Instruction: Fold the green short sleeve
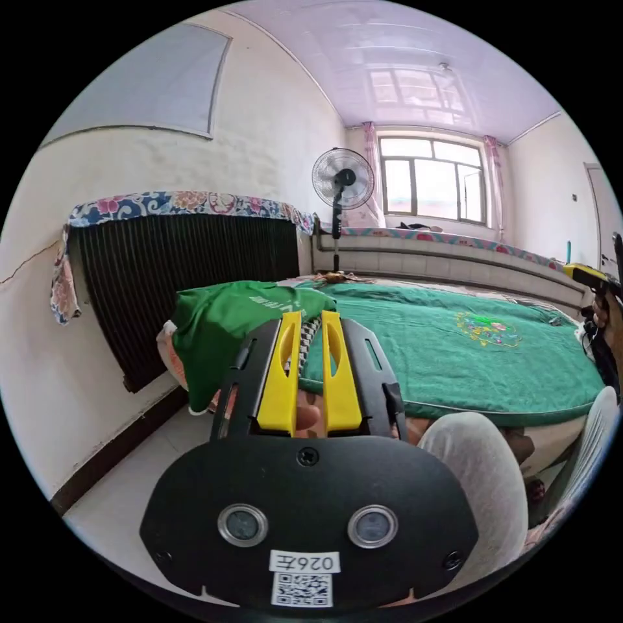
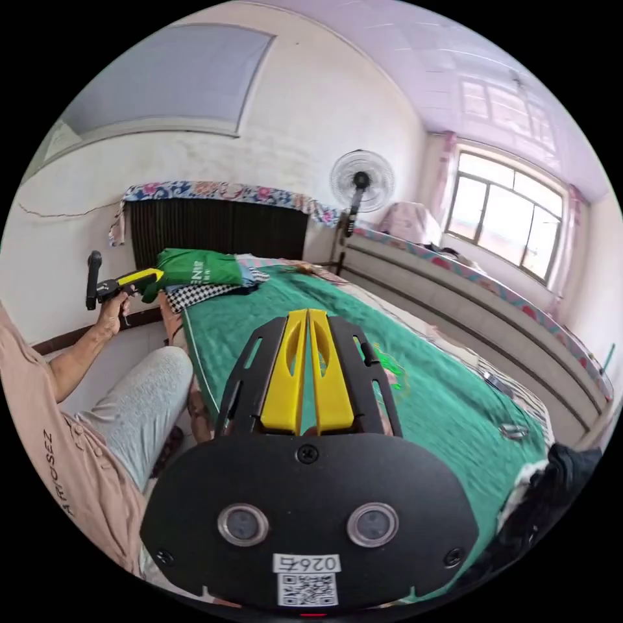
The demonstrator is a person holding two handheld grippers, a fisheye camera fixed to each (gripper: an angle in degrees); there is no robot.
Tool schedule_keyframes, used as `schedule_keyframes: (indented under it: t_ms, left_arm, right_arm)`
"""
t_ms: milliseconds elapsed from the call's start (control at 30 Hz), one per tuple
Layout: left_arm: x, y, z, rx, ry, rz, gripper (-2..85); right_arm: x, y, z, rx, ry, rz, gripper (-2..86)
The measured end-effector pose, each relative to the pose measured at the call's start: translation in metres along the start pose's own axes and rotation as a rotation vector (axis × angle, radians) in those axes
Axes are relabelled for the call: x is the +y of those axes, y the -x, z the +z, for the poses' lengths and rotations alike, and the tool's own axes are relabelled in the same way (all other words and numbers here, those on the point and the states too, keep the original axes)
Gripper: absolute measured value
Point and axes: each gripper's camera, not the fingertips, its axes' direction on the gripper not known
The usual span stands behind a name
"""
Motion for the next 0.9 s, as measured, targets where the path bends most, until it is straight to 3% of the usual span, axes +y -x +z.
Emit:
schedule_keyframes:
  t_ms: [200, 533, 667, 767, 900]
  left_arm:
    - [0.041, 0.042, 0.033, -0.228, 0.157, 0.146, 14.3]
    - [0.053, 0.091, 0.104, -0.261, 0.332, 0.141, 17.6]
    - [0.050, 0.118, 0.119, -0.295, 0.417, 0.113, 8.7]
    - [0.046, 0.134, 0.110, -0.268, 0.377, 0.124, 2.1]
    - [0.039, 0.165, 0.097, -0.192, 0.347, 0.115, 0.4]
  right_arm:
    - [-0.097, 0.105, 0.167, -0.285, 0.203, -0.180, 4.5]
    - [-0.185, 0.237, 0.328, -0.206, 0.379, -0.528, 7.7]
    - [-0.206, 0.279, 0.373, -0.131, 0.396, -0.651, 9.9]
    - [-0.215, 0.306, 0.407, -0.111, 0.447, -0.715, 11.8]
    - [-0.222, 0.336, 0.445, 0.039, 0.459, -0.787, 11.4]
